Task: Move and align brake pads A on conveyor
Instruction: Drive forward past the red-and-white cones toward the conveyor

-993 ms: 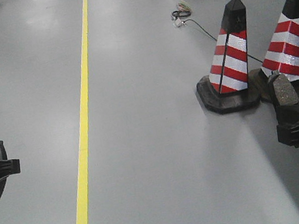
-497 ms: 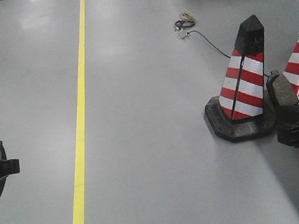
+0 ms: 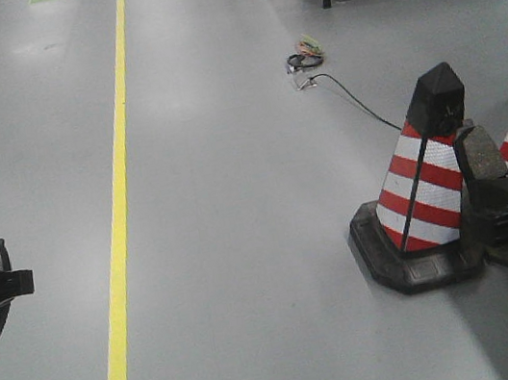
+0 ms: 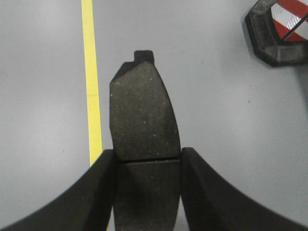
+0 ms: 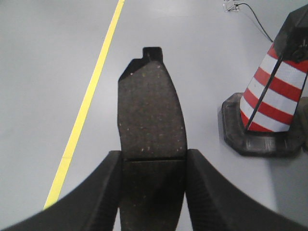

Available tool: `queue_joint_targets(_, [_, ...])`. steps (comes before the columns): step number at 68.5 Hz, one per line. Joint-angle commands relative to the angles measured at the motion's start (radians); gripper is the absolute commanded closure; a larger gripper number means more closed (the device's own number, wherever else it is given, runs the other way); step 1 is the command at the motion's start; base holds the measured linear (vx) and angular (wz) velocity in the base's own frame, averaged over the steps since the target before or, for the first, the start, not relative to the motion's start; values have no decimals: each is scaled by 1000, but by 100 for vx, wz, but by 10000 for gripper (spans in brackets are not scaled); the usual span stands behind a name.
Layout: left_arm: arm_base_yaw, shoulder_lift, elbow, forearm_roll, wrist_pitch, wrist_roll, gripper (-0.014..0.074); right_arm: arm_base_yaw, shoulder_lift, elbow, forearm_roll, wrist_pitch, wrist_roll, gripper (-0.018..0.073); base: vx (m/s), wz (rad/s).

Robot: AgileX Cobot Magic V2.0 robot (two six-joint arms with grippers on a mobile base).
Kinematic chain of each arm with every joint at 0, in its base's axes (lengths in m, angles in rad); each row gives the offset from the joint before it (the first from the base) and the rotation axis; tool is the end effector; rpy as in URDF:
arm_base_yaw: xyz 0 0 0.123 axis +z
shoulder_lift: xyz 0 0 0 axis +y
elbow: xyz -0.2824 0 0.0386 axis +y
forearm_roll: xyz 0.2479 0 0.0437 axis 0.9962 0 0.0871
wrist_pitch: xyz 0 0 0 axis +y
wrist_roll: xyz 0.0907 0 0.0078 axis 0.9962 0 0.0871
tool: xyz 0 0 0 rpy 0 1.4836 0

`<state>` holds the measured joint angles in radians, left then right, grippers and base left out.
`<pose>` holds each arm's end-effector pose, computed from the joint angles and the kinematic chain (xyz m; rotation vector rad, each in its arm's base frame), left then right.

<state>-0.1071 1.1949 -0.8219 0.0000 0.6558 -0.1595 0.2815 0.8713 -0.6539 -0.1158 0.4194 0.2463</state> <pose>0.2312 -0.0249 0.2765 -0.0659 2.5150 -0.1088 0.1710 0.0450 0.3057 -0.1216 2.1203 0.2010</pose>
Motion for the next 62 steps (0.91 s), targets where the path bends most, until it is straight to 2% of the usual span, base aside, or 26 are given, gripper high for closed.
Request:
queue_joint_targets(1, [-4, -24, -28, 0, -63, -10, 520, -3, -10, -30, -10, -93, -4, 463, 49, -8])
queue_joint_targets(29, [-4, -24, -28, 0, -63, -10, 520, -3, -10, -30, -10, -93, -4, 463, 45, -18])
queue_joint_targets(62, [-4, -24, -28, 0, -63, -10, 520, -3, -10, -30, -10, -93, -4, 463, 39, -47])
